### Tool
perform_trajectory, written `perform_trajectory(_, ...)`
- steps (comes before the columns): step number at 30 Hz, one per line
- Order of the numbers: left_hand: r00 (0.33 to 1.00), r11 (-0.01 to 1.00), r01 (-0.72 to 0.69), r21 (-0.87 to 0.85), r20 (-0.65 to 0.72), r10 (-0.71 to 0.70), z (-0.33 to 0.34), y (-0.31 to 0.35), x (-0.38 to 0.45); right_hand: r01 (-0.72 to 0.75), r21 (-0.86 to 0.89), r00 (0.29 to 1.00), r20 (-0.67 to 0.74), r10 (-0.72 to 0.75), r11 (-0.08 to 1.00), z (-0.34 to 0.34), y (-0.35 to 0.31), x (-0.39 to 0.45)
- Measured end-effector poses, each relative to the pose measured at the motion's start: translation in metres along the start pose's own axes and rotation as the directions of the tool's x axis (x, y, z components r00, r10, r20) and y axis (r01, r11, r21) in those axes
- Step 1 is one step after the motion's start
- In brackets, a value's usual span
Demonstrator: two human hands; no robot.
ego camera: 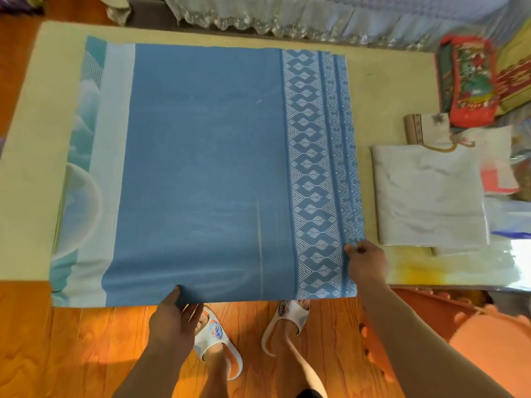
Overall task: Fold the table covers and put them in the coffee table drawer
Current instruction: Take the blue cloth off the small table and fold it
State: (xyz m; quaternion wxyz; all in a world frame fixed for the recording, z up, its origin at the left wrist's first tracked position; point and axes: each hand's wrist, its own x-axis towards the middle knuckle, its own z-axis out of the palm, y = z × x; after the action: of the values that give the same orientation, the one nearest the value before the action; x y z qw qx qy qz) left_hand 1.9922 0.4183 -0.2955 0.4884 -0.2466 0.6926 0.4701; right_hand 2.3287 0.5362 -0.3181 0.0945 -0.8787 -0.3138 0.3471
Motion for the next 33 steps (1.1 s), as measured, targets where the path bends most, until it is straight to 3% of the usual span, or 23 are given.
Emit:
perform_trajectory(8, 0.998, 0.995, -0.004, 0.1, 0.062, -0.002, 0.01, -0.018, 0.0, -0.059, 0.032, 0.997, -0.039, 0.06, 0.998, -0.016, 0.016, 0.017)
perform_trajectory(21, 1.0, 0.992, -0.002, 0.124, -0.005, 0.002, 0.007, -0.029, 0.006, -0.062, 0.005, 0.998, 0.009, 0.062, 0.998, -0.019, 0.015, 0.024)
perform_trajectory(24, 1.0, 0.993, 0.005, 0.119, -0.005, -0.004, 0.004, -0.025, 0.008, -0.071, -0.037, 0.997, -0.001, 0.071, 0.997, -0.02, 0.012, 0.022)
perform_trajectory(26, 1.0, 0.992, 0.004, 0.123, -0.012, -0.002, 0.002, -0.016, 0.011, -0.051, -0.132, 0.996, -0.085, 0.04, 0.99, -0.021, 0.006, 0.013)
perform_trajectory(29, 0.998, 0.997, -0.018, 0.08, -0.055, 0.023, -0.013, 0.007, 0.013, 0.19, -0.432, 0.944, -0.165, -0.284, 0.882, -0.001, -0.009, -0.016)
perform_trajectory(31, 0.991, 0.998, -0.043, 0.05, -0.121, 0.048, -0.028, 0.026, 0.019, 0.488, -0.461, 0.834, -0.005, -0.552, 0.741, 0.033, -0.026, -0.047)
perform_trajectory(33, 0.97, 0.995, -0.089, 0.041, -0.223, 0.096, -0.051, 0.045, 0.036, 0.727, -0.377, 0.671, 0.216, -0.709, 0.573, 0.082, -0.042, -0.088)
